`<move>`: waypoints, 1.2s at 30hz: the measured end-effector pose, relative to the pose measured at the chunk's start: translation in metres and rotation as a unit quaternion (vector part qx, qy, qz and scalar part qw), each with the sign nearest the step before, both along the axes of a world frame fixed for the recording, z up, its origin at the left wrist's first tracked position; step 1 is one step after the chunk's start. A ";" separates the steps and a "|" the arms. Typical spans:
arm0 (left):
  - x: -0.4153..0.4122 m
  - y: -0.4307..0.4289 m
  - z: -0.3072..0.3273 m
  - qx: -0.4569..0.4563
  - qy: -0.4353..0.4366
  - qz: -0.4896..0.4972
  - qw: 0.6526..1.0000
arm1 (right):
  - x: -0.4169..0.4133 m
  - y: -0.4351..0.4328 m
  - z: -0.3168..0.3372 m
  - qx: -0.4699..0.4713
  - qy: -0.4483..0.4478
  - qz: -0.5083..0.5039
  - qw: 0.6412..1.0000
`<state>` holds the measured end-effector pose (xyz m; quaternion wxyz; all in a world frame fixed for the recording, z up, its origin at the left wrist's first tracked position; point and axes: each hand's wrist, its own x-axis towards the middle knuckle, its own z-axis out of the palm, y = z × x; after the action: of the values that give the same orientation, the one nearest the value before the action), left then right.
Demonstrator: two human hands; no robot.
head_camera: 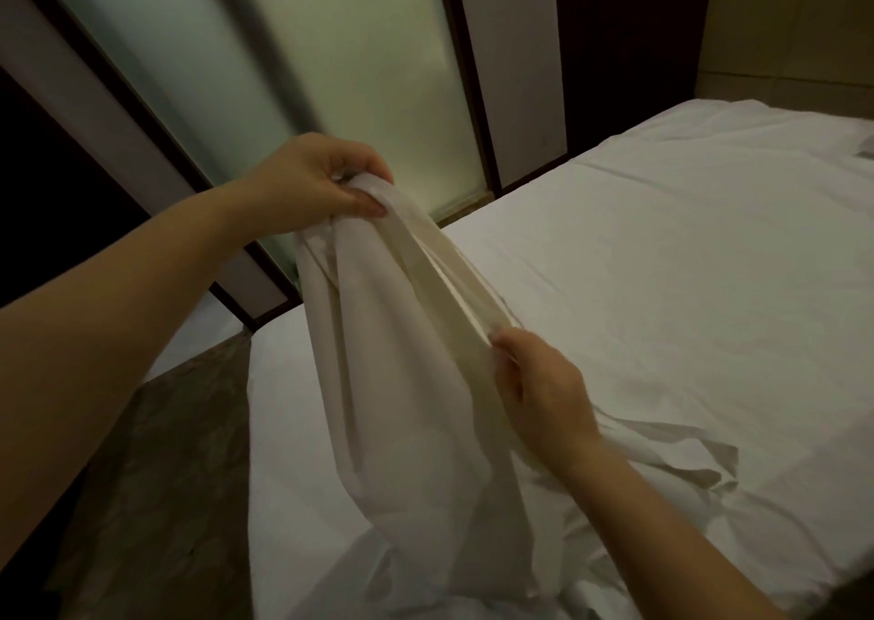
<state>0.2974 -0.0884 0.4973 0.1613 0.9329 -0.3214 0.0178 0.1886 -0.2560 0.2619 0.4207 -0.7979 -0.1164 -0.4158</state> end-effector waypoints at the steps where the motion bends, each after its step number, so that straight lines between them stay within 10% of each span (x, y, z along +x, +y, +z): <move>1: 0.001 0.001 0.000 0.006 -0.002 0.001 1.000 | 0.000 0.003 -0.003 -0.005 0.027 0.003 1.000; 5: 0.005 0.002 0.000 0.006 -0.002 -0.003 1.000 | 0.003 0.004 0.001 0.012 0.136 0.011 0.991; 13: 0.018 0.006 -0.001 0.002 -0.013 -0.010 1.000 | 0.021 -0.006 -0.001 -0.163 0.153 -0.117 0.968; 19: 0.029 0.013 0.002 0.000 -0.005 -0.009 1.000 | 0.041 -0.014 0.008 -0.114 0.073 -0.152 0.979; 26: 0.037 0.015 0.000 0.014 -0.004 0.014 1.000 | 0.068 -0.028 0.000 -0.071 0.163 0.059 0.982; 36: 0.058 0.023 -0.007 0.003 0.027 0.101 0.995 | 0.081 -0.070 0.067 -0.105 0.180 0.007 0.978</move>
<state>0.3551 -0.0653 0.4900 0.1641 0.9613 -0.2213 0.0075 0.2700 -0.3258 0.3288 0.3518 -0.8984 -0.0877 -0.2481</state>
